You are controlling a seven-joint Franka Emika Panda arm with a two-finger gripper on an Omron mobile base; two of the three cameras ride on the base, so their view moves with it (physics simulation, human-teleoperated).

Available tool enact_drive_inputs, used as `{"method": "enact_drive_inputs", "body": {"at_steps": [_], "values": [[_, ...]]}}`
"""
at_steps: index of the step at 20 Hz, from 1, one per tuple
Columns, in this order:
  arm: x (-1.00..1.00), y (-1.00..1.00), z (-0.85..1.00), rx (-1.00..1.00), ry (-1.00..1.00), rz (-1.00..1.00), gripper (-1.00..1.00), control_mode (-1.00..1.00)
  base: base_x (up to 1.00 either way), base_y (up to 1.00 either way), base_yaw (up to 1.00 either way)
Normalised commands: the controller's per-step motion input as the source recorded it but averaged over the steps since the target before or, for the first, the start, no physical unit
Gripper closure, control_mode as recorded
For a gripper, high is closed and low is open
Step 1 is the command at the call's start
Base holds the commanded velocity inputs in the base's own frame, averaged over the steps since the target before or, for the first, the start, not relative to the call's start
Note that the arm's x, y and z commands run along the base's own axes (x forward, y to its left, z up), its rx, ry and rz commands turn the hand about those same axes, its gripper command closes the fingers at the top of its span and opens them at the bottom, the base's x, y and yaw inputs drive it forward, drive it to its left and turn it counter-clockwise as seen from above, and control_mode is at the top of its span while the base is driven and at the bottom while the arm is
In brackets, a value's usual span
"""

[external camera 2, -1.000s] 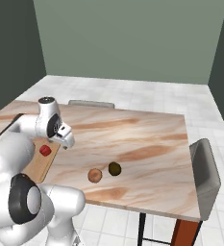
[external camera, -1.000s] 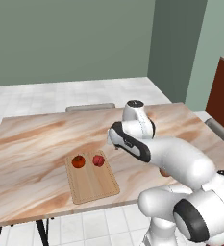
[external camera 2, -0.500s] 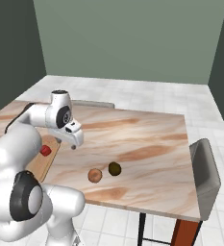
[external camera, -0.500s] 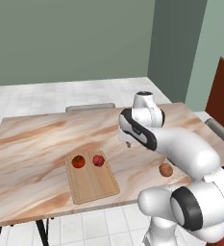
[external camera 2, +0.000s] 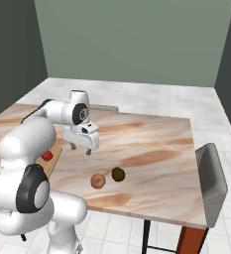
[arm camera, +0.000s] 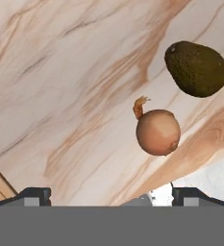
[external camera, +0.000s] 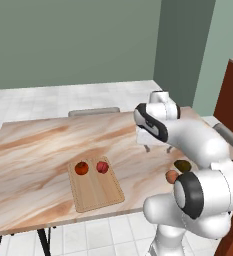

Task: Place the avocado, onion, tomato, and bell pepper on the cutting board.

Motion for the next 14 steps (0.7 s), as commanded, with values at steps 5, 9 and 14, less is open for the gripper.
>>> {"method": "enact_drive_inputs", "body": {"at_steps": [5,9,14], "values": [[-0.05,-0.54,0.00,-0.02,0.12,-0.01,-1.00,-1.00,0.00,0.00,0.00],[0.00,-0.59,0.00,-0.01,0.09,-0.01,-1.00,-1.00,0.00,0.00,0.00],[-0.04,-0.61,-0.03,-0.01,0.09,0.00,-1.00,-1.00,0.00,0.00,0.00]]}}
